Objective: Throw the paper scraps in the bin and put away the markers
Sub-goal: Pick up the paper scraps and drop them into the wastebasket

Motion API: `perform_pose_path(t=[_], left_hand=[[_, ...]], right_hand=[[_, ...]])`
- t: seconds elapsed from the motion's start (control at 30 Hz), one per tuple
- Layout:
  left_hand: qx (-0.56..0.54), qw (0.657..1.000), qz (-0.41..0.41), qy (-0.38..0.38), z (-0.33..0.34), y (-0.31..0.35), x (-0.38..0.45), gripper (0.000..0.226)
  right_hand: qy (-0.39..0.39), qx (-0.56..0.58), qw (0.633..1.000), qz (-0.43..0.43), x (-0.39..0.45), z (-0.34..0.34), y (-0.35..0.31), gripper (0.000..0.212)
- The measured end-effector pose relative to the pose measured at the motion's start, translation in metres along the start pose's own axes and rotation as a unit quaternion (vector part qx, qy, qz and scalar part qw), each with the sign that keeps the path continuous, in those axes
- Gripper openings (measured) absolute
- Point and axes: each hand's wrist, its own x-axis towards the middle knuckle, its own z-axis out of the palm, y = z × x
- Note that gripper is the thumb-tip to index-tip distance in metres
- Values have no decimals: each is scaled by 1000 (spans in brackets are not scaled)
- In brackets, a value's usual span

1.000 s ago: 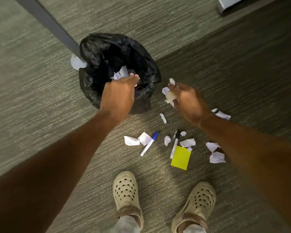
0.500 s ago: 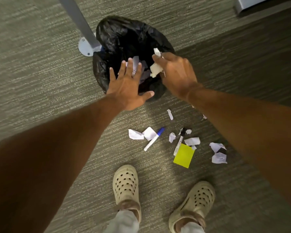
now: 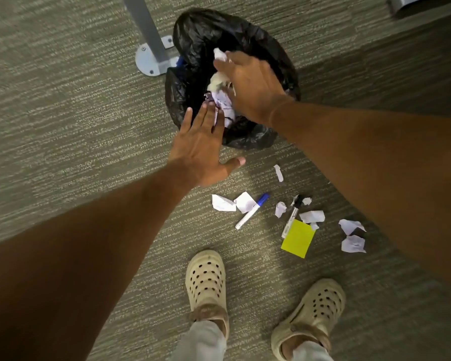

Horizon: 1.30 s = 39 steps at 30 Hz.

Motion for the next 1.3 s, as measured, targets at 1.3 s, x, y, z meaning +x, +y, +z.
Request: perform_pose_path(t=[1.3], left_hand=[[10, 985, 172, -11, 157, 128, 53, 103]], right_hand=[[-68, 41, 987, 139, -94, 203, 174, 57]])
